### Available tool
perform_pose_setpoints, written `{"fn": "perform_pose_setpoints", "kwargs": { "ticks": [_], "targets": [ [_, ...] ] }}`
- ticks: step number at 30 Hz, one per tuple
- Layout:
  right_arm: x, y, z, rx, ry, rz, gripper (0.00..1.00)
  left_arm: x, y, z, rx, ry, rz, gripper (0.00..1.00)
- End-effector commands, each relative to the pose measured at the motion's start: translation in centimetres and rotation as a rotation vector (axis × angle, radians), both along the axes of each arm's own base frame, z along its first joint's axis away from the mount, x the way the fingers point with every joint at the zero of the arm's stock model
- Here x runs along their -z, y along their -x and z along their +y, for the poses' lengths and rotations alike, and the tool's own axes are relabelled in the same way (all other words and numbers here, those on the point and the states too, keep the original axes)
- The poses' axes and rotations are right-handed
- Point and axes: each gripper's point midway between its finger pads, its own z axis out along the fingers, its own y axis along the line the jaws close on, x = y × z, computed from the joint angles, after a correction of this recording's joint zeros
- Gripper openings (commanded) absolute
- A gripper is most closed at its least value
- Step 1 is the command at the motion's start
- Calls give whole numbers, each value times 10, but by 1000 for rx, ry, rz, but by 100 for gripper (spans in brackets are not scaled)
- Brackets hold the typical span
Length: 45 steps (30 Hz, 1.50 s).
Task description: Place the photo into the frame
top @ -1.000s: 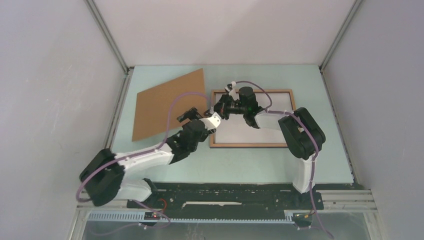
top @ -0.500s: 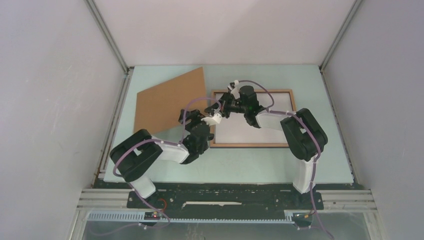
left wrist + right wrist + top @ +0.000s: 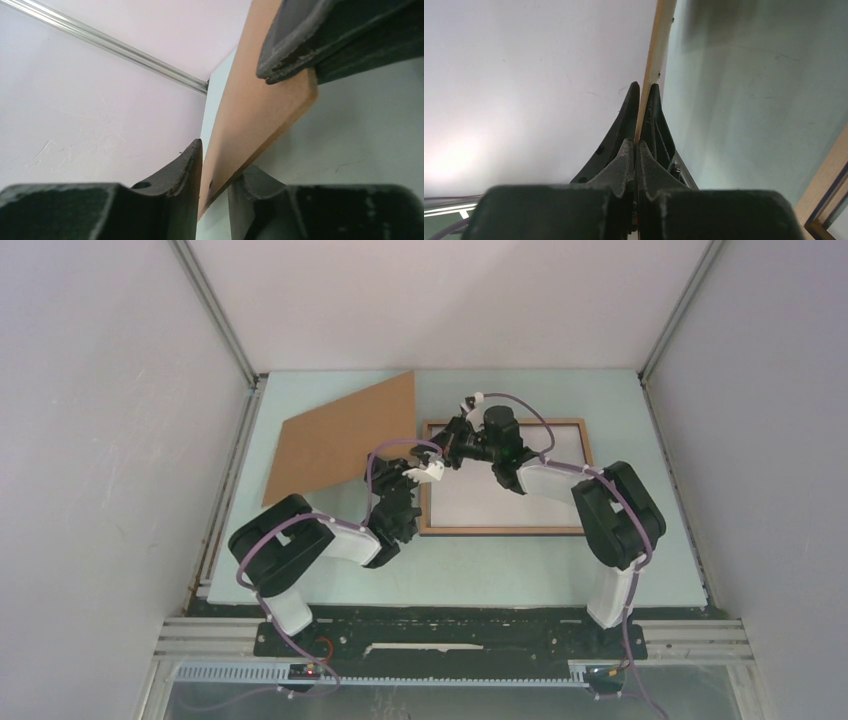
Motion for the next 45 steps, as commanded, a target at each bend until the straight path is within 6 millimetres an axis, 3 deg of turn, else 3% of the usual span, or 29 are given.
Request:
{"fn": "perform_pose_setpoints", "kwargs": {
  "ticks": [1,3,7,9,14,19,22,26,31,36,45],
  "targets": [
    [-49,35,10,-123,-58,-111,0,-37,-4,25,-144,43,-105,26],
    [-50,36,10,-124,-55,-111,0,-45,-3,26,-147,41,-122,13],
    [-50,37,7,-119,-38,-120,4,-57,3,30,-147,67,-146,1],
    [-52,37,5,-114,-30,-129,8,-63,7,33,-145,76,-156,0],
    [-64,33,-10,-104,-26,-156,38,-78,12,35,-134,100,-168,0],
    [-105,37,-43,-74,8,-296,68,-87,19,36,-111,140,-163,0],
    [-135,40,-74,-12,44,-409,79,-97,24,40,-100,182,-169,0],
    [-160,46,-116,61,104,-507,82,-116,32,46,-75,257,-171,0],
    [-143,52,-150,135,259,-503,83,-154,46,52,-12,371,-162,0],
    [-128,58,-151,118,289,-481,83,-203,61,56,77,529,-160,0],
    [-110,74,-134,40,310,-505,83,-267,89,59,227,799,-175,0]
  ]
}}
